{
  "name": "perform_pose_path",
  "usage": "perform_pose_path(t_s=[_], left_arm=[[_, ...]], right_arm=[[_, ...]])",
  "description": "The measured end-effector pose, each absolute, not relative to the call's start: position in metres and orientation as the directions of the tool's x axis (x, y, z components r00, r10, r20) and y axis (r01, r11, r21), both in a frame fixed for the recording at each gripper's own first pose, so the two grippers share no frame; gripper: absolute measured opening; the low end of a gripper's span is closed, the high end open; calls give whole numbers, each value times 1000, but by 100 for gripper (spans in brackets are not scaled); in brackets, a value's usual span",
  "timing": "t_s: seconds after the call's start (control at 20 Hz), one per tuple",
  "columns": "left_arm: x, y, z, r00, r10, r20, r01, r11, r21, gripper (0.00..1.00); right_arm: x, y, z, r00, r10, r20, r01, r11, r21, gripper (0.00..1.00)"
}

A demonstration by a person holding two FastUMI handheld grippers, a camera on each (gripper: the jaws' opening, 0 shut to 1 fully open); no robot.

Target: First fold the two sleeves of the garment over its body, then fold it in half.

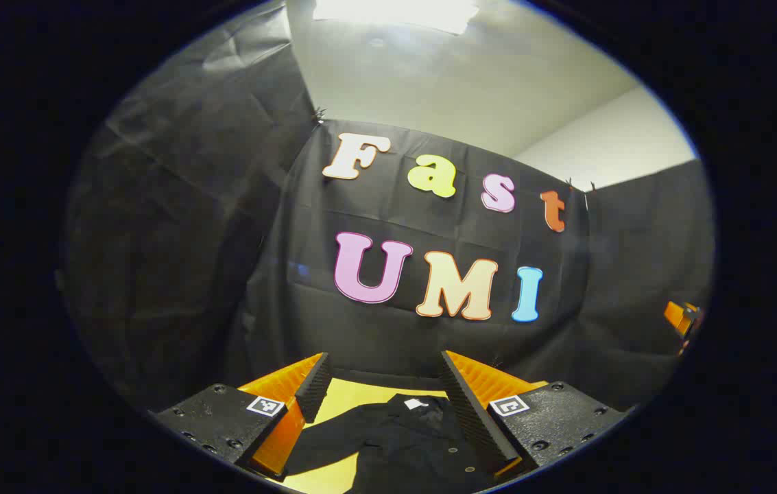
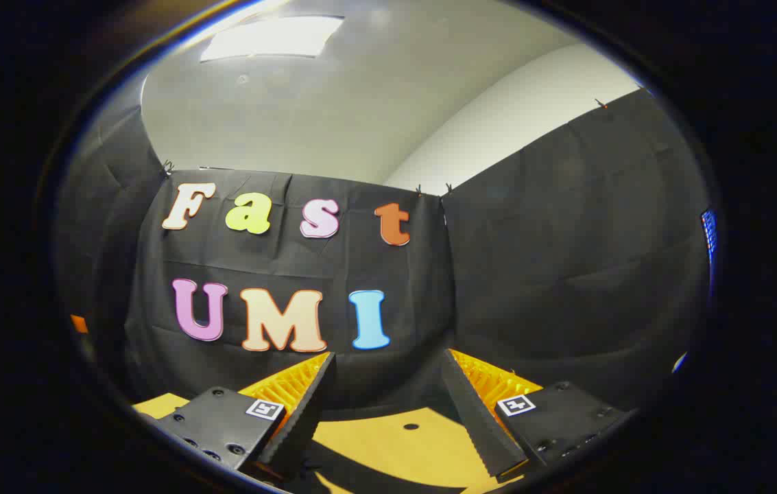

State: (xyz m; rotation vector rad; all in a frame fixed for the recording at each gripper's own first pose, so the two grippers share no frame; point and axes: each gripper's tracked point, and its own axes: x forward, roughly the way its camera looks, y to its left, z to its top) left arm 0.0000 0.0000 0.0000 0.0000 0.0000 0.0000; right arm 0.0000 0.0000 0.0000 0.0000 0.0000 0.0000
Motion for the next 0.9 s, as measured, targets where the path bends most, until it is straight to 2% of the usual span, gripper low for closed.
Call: perform_pose_path(t_s=[0.1, 0.25, 0.4, 0.5, 0.55, 0.6, 0.75, 0.9], left_arm=[[0, 19, -4, 997, 79, 3, -79, 997, 20, 91], [4, 0, 5, 999, 22, 24, -24, 995, 99, 91], [21, -20, 4, 999, -13, 45, 8, 992, 124, 91], [26, -34, -18, 1000, -14, -3, 14, 997, 74, 92], [27, -42, -29, 999, -26, -33, 27, 999, 46, 92], [30, -50, -38, 997, -42, -59, 44, 999, 24, 92], [38, -58, -62, 990, -56, -128, 56, 998, -5, 92], [37, -85, -90, 967, -136, -214, 136, 991, -17, 93]], right_arm=[[0, 16, -22, 994, 72, -84, -73, 997, -4, 96], [7, 7, -31, 987, 82, -140, -78, 996, 33, 94], [8, -25, -41, 988, 11, -154, -1, 998, 64, 99], [1, -36, -55, 982, -16, -187, 33, 996, 87, 97], [-1, -38, -62, 978, -19, -207, 36, 996, 83, 100], [-2, -41, -67, 975, -23, -222, 39, 997, 66, 97], [0, -49, -78, 966, -39, -254, 42, 999, 6, 97], [7, -42, -87, 964, -32, -262, 34, 999, 1, 95]])
